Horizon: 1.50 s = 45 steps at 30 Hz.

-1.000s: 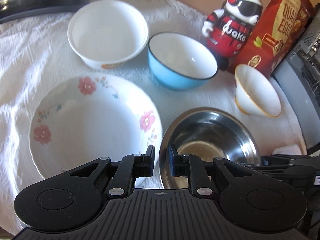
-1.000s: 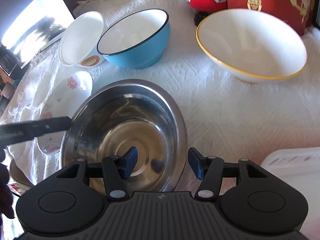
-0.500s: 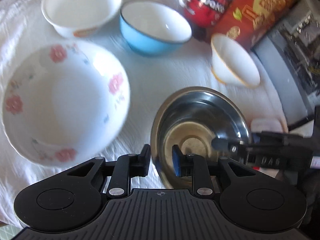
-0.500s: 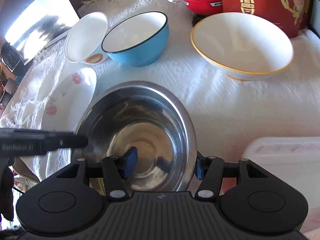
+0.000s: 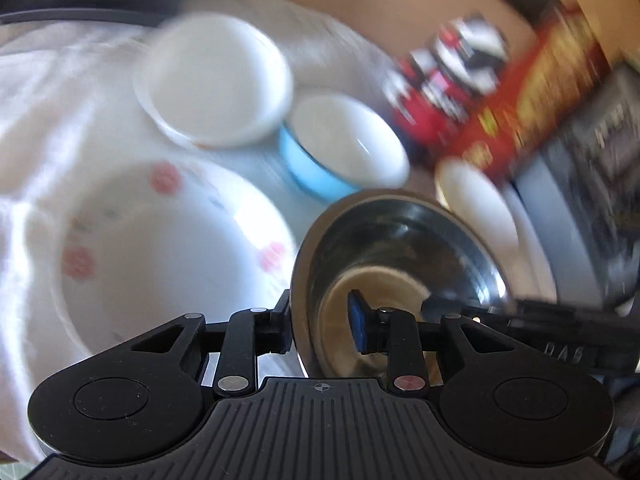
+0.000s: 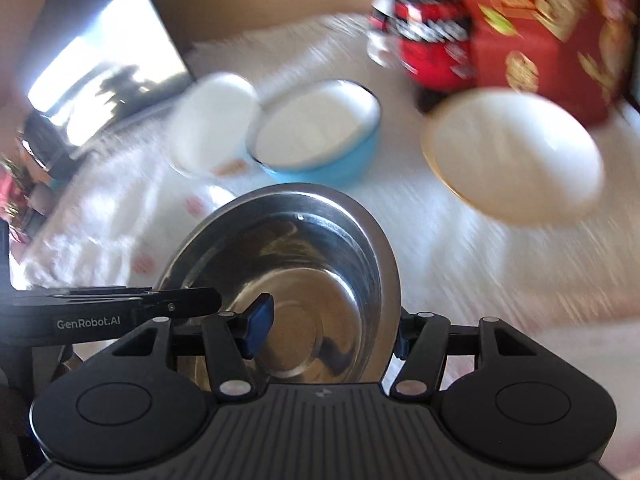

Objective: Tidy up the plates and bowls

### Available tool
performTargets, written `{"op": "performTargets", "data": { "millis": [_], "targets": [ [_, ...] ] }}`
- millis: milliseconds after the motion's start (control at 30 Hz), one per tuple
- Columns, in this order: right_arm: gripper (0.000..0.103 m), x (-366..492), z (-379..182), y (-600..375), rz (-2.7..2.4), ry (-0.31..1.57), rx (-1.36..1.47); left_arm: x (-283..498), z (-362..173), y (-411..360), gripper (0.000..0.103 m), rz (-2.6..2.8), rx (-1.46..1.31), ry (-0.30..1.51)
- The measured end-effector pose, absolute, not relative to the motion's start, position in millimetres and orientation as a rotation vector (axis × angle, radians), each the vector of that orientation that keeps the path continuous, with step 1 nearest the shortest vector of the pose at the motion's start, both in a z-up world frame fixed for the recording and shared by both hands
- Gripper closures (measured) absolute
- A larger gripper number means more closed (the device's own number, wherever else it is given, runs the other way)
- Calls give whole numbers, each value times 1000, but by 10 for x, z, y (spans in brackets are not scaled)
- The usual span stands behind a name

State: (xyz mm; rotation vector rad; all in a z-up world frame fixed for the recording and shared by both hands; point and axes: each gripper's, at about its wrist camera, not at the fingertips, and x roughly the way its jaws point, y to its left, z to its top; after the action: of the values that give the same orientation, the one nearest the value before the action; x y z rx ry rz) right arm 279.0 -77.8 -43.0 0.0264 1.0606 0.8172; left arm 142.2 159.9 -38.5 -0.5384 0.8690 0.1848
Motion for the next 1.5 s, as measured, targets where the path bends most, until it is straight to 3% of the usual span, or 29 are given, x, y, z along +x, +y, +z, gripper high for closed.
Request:
{"op": "performTargets", "data": {
  "millis": [433,800,867,1100,1167,1300,1500],
  "targets": [
    [42,2726,-778,889,897,1145,-149,1193,-602,2674,74,373,-483,926],
    [38,2563,-850,1075,834,1049,-263,1157,-567,2864,77,356,-398,865],
    [38,2556,-796,1019,823,1027,-258,1159,-535,2879,68,365,-346,860],
    [32,2453,-694,873,719,906,-301,1288,-643,2920,70,273,-313,924],
    [32,2508,-771,832,710,963,-279,1329,-730,2933,61,275,-312,949],
    [32,2600,-953,787,724,1110,-177,1383,-852,2985,60,261,-358,973],
    [27,2553,-1066,825,778,1191,-103,1430,-1046,3029,71,215,-471,1010]
  ]
}}
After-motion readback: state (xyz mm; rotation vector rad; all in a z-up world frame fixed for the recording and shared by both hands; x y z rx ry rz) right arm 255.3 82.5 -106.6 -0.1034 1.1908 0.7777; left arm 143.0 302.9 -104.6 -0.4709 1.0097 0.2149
